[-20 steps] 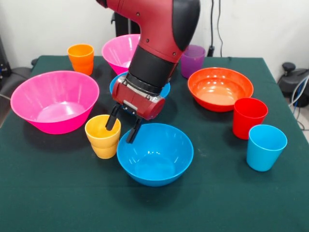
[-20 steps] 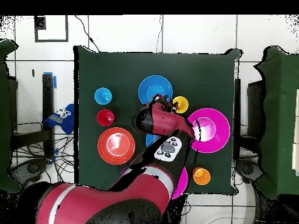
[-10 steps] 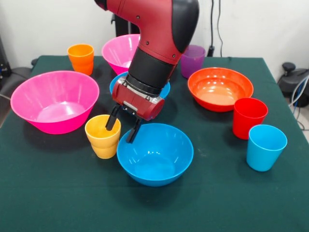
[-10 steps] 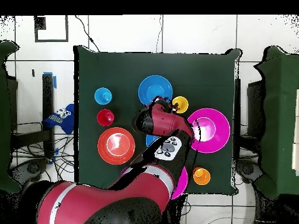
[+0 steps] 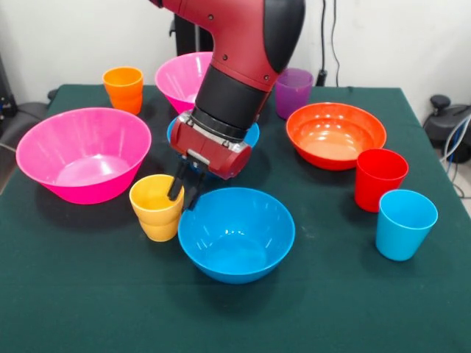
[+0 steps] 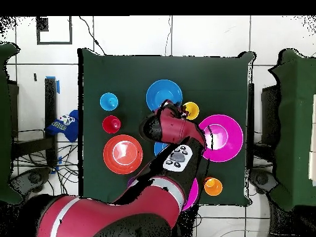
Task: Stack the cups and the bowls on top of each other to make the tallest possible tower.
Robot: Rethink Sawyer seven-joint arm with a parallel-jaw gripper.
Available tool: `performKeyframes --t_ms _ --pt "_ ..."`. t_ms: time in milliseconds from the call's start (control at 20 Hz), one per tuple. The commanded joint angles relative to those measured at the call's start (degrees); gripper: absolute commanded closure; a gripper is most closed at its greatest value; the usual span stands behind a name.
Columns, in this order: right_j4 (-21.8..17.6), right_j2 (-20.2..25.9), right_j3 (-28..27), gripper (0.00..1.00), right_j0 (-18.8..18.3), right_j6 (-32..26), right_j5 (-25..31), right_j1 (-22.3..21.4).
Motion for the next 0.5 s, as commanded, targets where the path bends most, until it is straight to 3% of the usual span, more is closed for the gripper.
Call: performKeyframes --t_ms 50,500 --pt "-2.9 4.9 -2.8 1.0 0.4 0.9 6.4 1.2" --pt "-3.3 6.6 -2.5 1.0 -0.7 0.3 6.7 0.5"
